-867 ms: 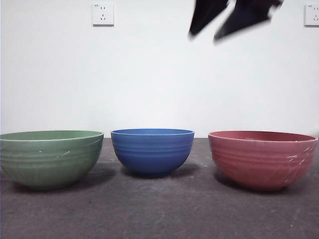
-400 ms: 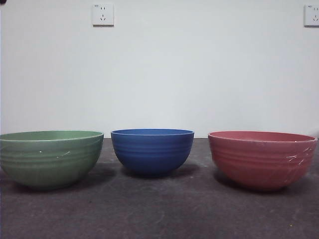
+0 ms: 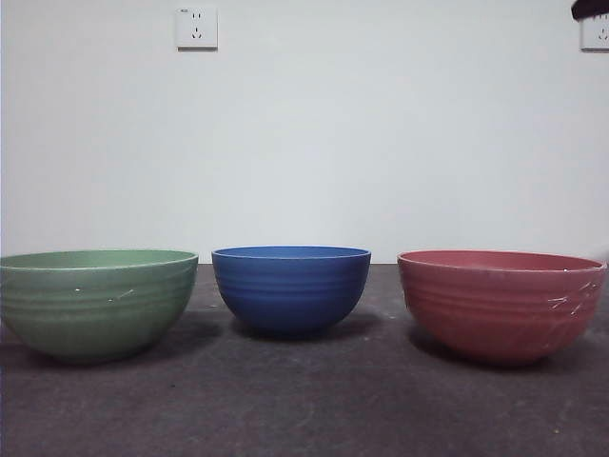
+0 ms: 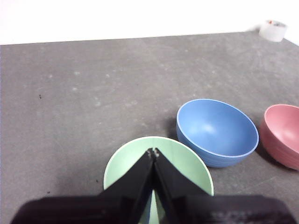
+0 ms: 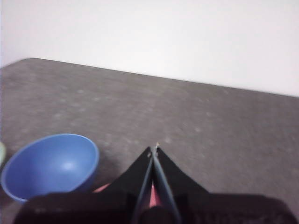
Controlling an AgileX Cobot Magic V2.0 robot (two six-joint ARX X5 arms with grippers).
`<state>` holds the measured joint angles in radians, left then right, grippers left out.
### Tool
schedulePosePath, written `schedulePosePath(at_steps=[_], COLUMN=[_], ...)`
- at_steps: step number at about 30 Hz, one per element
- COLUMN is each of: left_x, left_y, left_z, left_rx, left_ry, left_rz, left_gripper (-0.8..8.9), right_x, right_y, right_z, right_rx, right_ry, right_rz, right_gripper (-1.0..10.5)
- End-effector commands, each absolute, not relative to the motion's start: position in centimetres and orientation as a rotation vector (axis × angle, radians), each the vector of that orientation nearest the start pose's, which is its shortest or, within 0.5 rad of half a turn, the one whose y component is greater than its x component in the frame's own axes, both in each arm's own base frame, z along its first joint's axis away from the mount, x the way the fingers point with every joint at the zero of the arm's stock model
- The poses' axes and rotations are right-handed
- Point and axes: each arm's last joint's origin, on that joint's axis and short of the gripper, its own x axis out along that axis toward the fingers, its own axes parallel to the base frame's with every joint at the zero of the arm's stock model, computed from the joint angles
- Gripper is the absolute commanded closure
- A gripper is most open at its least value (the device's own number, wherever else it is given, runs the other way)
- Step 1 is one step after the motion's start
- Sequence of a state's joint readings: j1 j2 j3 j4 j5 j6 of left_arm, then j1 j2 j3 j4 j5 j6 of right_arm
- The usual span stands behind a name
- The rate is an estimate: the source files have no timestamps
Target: Pick up the green bowl on the top,put the green bowl on the left,pick up the red bowl in the middle,put the red bowl on the right
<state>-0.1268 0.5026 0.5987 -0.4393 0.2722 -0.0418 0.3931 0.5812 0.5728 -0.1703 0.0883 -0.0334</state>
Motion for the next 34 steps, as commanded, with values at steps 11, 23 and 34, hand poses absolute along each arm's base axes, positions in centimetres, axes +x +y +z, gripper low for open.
schedulePosePath(at_steps=[11,23,34], left_x=[11.2,5.9,9.5], left_y=[-2.4,-0.7,-0.5], left_z=[28.0,27.8,17.9], left_rx=[-0.08,0.058,0.043], left_ry=[0.367,-0.004,0.107], left_rz=[-0.392,-0.185,-0.13], left_gripper=[8.17,8.17,8.17], right_x=[13.1,13.1,13.1], right_y=[5.1,5.1,5.1], right_z=[28.8,28.8,28.8], right_rx=[-0.054,-0.054,-0.054], right_ry=[0.175,0.174,0.174], right_rz=[0.282,0.282,0.282], right_gripper=[9.4,9.4,9.4])
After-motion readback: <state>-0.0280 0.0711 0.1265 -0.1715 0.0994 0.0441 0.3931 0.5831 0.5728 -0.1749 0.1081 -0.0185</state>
